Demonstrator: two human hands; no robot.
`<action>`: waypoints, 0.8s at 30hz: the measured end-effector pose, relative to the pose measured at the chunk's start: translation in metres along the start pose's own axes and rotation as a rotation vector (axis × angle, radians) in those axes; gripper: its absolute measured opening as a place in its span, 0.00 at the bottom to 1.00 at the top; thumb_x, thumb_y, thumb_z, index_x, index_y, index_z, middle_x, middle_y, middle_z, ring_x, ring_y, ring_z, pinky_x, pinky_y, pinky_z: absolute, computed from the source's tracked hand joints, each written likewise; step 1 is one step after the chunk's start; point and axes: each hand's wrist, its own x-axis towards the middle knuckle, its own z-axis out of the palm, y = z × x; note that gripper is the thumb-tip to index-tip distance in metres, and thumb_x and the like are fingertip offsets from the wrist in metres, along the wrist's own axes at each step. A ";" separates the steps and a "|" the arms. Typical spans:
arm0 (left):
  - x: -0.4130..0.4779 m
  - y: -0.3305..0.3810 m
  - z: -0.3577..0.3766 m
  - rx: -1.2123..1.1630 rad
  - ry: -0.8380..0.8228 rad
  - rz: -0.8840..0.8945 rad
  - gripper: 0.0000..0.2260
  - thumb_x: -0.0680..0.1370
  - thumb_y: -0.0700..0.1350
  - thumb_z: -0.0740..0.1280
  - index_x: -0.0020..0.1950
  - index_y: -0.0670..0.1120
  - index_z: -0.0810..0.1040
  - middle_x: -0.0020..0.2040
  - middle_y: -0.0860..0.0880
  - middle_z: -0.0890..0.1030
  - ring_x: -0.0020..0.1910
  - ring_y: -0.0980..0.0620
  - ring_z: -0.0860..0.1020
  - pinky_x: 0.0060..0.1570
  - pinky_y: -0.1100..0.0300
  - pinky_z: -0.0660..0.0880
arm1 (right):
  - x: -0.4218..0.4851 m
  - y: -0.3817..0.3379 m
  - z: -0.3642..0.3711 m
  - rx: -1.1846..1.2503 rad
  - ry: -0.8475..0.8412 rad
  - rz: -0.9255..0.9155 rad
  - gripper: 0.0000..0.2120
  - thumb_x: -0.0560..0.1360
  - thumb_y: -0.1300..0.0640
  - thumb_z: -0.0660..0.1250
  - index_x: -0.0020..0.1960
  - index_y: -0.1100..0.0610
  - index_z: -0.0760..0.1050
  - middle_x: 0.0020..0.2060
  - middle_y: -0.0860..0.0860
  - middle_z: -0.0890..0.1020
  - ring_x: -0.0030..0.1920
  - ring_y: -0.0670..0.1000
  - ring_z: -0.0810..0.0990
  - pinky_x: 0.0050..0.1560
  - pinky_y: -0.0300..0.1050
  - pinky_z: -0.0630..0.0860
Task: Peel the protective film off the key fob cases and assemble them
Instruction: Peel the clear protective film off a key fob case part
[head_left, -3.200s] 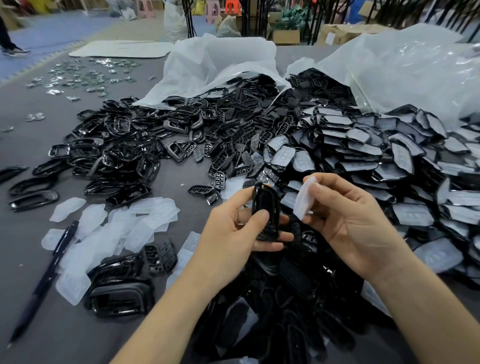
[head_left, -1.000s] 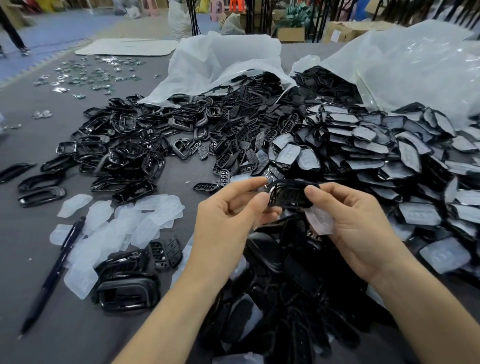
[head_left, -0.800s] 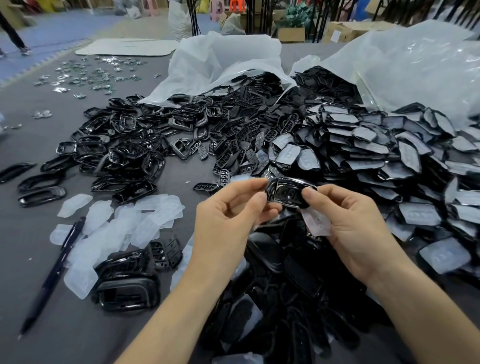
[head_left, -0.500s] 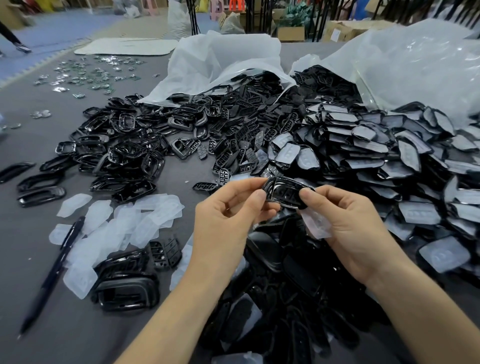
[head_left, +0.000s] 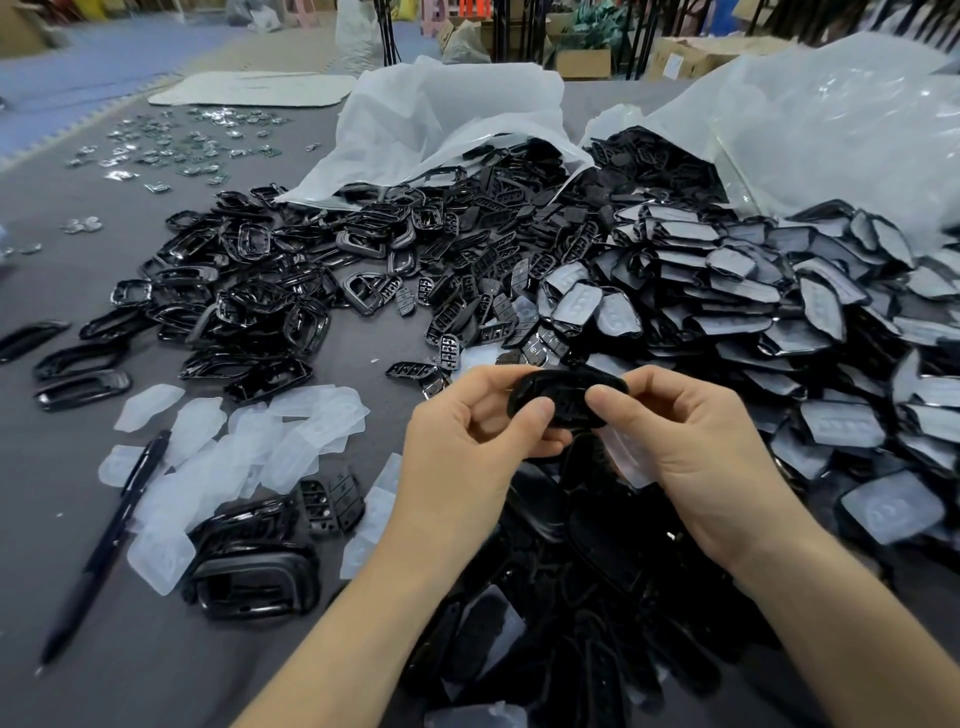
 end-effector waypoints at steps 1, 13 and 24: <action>0.000 0.000 0.000 0.003 0.000 0.004 0.08 0.75 0.31 0.67 0.48 0.44 0.79 0.38 0.49 0.85 0.34 0.53 0.83 0.36 0.67 0.78 | 0.001 0.001 -0.001 -0.010 0.001 -0.009 0.12 0.58 0.45 0.76 0.34 0.53 0.81 0.31 0.58 0.72 0.35 0.55 0.68 0.40 0.46 0.67; -0.004 -0.002 0.001 0.346 0.047 0.203 0.10 0.75 0.35 0.69 0.46 0.51 0.77 0.39 0.50 0.84 0.35 0.54 0.84 0.38 0.63 0.80 | -0.001 0.001 -0.002 0.024 -0.041 -0.059 0.10 0.58 0.53 0.76 0.31 0.53 0.76 0.32 0.57 0.73 0.35 0.54 0.70 0.37 0.44 0.69; -0.003 -0.001 0.000 0.509 0.029 0.288 0.05 0.75 0.36 0.70 0.41 0.44 0.78 0.29 0.48 0.80 0.26 0.60 0.79 0.29 0.72 0.73 | -0.001 0.001 -0.004 -0.174 0.004 -0.170 0.13 0.60 0.51 0.75 0.34 0.58 0.76 0.28 0.48 0.76 0.30 0.43 0.71 0.31 0.32 0.68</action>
